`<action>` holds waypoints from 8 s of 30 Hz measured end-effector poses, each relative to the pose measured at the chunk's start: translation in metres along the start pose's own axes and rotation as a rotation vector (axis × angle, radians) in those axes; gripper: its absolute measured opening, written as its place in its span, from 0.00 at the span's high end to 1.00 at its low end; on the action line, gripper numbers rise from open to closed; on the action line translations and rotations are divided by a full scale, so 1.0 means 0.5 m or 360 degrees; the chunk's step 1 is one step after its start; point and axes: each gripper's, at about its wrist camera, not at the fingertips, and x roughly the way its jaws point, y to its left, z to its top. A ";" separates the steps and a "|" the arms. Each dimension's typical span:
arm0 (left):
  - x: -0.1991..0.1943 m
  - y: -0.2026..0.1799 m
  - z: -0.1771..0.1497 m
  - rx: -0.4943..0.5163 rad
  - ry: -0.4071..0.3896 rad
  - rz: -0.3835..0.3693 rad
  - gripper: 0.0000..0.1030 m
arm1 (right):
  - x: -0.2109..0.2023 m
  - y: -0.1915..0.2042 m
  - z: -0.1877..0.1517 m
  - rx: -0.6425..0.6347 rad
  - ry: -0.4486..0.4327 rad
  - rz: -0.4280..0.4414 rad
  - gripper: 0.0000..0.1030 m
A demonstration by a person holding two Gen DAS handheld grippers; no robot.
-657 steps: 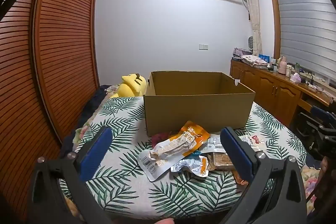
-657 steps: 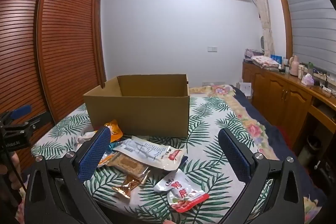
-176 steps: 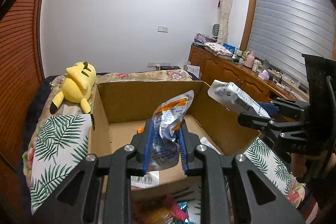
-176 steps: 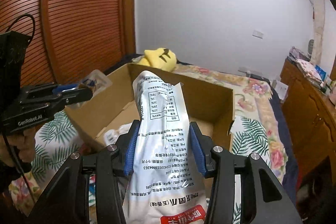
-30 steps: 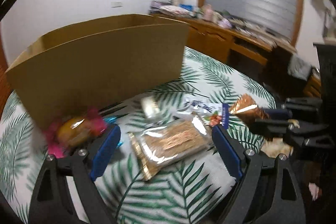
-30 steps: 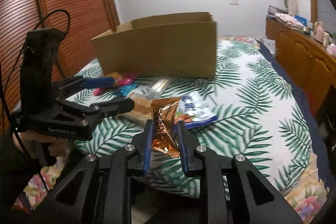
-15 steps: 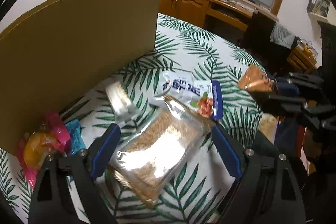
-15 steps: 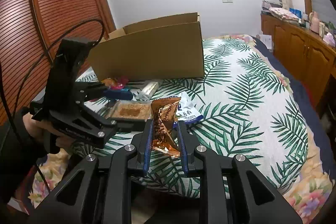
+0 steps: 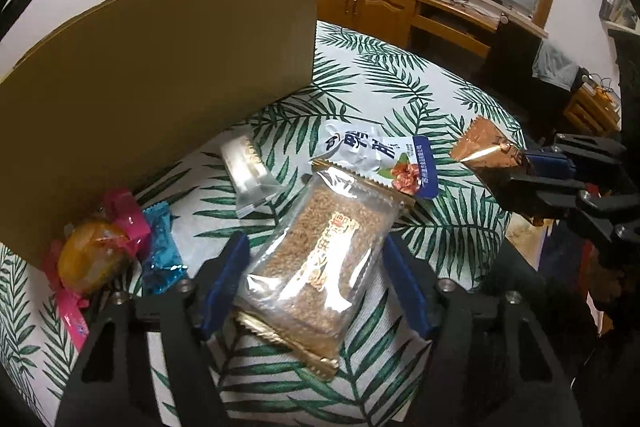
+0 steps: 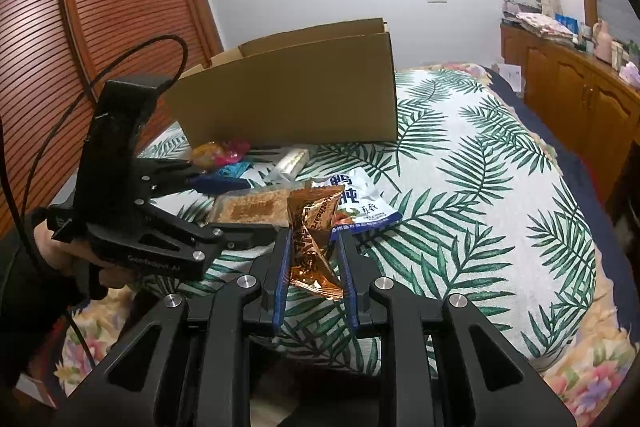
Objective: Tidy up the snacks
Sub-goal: 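Grasp the clear sesame cracker pack with the left tool while the right tool grasps the brown foil pack, then lift the cracker pack with the left tool while the right tool lifts the foil pack toward the box, then open the left tool over the box while the right tool releases the foil pack inside, then move both tools back to the snacks in front of the box, then grasp the pink candy packet with the left tool while the right tool grasps the white duck-gizzard pouch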
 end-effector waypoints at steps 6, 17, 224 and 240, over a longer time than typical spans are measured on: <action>-0.016 0.005 -0.019 -0.0028 -0.0025 0.0015 0.49 | 0.007 0.001 -0.006 0.0004 0.0014 0.0009 0.80; -0.001 -0.006 -0.025 -0.0019 -0.0048 0.0069 0.53 | 0.013 0.007 -0.009 -0.0006 0.0020 0.0019 0.79; -0.043 0.198 0.017 -0.0172 -0.0064 0.0369 0.36 | 0.186 -0.016 0.017 -0.0375 0.0081 -0.0076 0.31; -0.073 0.171 -0.014 -0.0111 0.0059 0.0329 0.34 | 0.185 -0.017 0.013 -0.0373 0.0068 -0.0074 0.31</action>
